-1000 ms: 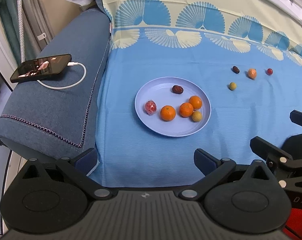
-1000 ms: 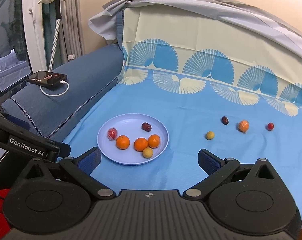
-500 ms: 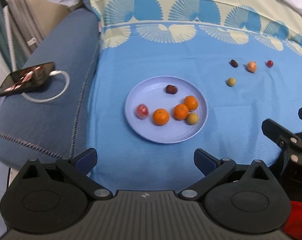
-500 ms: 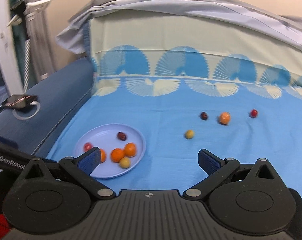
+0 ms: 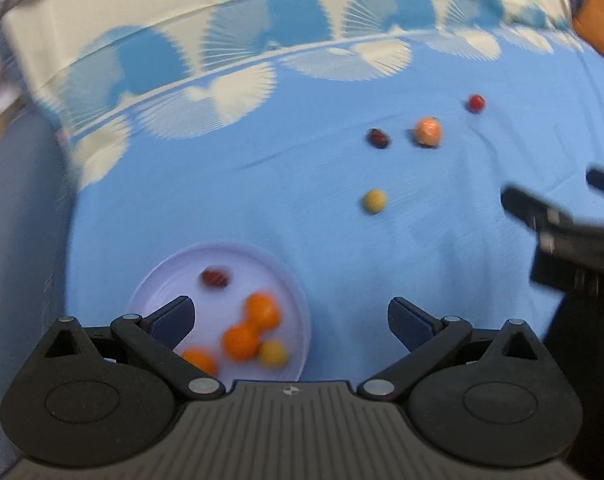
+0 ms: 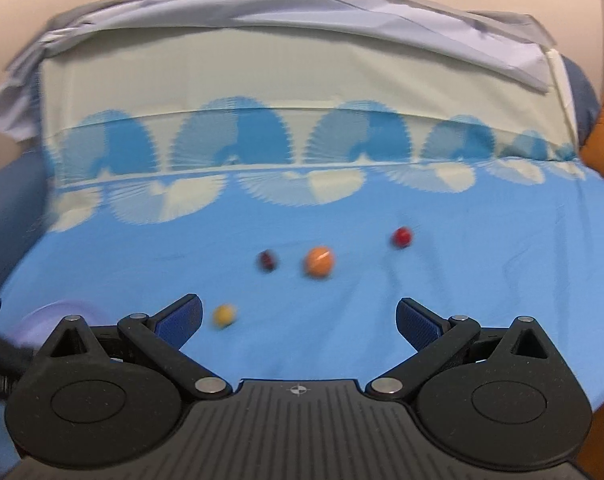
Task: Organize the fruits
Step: 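Grasp a yellow fruit with the left tool while the right tool grasps a wrapped mandarin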
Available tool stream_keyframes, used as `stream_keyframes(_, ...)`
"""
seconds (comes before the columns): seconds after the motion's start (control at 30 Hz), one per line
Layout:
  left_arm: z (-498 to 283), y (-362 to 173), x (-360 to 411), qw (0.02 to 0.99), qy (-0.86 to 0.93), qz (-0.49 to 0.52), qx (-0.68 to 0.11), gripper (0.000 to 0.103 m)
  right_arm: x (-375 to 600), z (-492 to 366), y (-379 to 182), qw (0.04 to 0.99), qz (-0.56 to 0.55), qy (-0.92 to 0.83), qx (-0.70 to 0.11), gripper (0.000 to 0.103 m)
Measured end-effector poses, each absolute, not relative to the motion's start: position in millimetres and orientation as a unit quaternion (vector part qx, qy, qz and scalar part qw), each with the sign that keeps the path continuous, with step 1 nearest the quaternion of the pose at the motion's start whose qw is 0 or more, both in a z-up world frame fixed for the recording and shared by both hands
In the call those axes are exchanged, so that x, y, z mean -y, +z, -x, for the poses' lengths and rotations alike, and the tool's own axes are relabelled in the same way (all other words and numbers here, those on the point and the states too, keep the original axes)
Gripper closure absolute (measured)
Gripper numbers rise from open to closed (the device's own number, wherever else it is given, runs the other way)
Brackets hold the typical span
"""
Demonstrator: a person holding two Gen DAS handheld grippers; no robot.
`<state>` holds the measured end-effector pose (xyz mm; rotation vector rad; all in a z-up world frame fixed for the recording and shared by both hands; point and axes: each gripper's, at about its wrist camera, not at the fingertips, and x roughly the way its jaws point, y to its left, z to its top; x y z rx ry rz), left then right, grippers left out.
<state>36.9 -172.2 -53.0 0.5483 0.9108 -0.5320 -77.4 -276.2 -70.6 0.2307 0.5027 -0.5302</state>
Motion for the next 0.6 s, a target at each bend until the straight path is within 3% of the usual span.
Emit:
stream_keyframes(0.3, -108.4, -126.0, 263.3, 0.809, -0.301, -0.278, -0.421, 0.000, 386.1, -18.4, -128.0, 0.913, -0.140, -0.270, -0.273, 0.001)
stream_keyframes(0.6, -147.9, -182.4, 294.0, 0.779, -0.334, -0.289, -0.444, 0.000, 404.2, -96.1, -203.7, 0.915, -0.103, -0.230, -0.314, 0.001)
